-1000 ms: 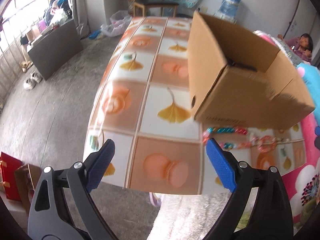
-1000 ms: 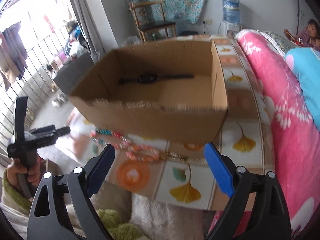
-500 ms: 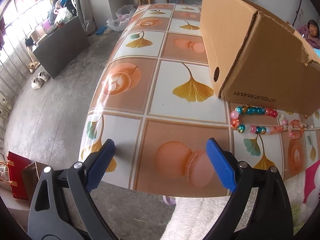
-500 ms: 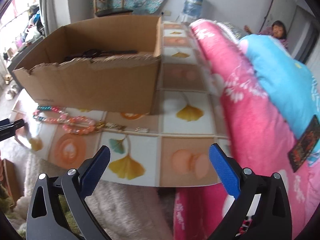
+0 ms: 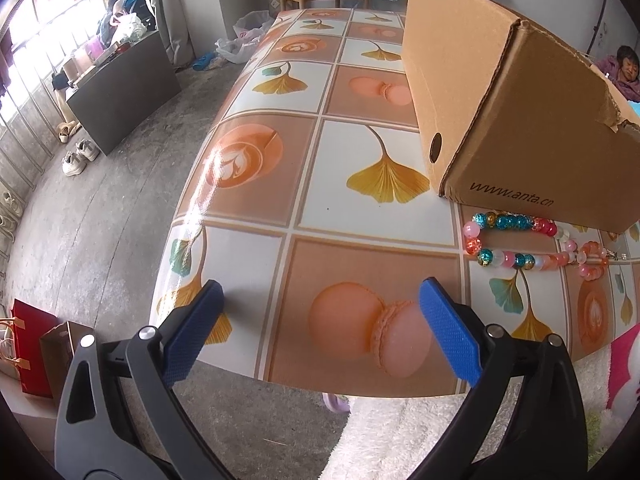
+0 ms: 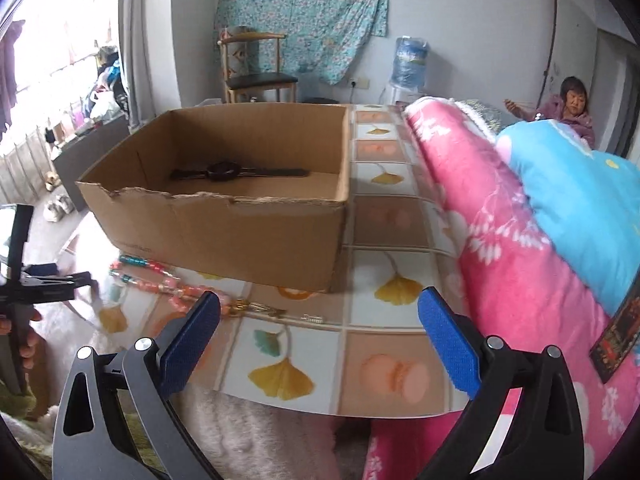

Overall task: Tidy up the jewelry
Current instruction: 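Move the left tool back to the teal and red beaded bracelet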

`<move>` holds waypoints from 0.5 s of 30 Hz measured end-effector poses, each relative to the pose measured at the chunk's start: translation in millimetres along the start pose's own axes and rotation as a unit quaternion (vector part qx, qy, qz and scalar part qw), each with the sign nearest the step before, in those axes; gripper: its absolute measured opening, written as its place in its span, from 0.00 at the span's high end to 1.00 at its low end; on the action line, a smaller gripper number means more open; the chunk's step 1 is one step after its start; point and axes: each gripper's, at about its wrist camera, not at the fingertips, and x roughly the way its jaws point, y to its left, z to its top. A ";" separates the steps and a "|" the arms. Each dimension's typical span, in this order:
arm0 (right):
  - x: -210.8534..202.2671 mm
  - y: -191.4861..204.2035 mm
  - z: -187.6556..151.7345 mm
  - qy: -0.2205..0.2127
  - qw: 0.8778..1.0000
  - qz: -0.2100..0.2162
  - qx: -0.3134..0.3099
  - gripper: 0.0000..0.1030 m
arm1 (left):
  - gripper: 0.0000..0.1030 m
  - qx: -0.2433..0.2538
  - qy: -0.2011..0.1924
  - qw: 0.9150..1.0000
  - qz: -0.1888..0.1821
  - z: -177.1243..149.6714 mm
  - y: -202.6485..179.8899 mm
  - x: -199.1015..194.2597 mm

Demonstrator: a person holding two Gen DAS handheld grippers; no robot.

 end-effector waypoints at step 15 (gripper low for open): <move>33.5 73.3 5.8 0.043 0.988 0.148 -0.015 0.13 | 0.07 0.013 -0.025 1.000 -0.008 -0.4 3.3 -5.2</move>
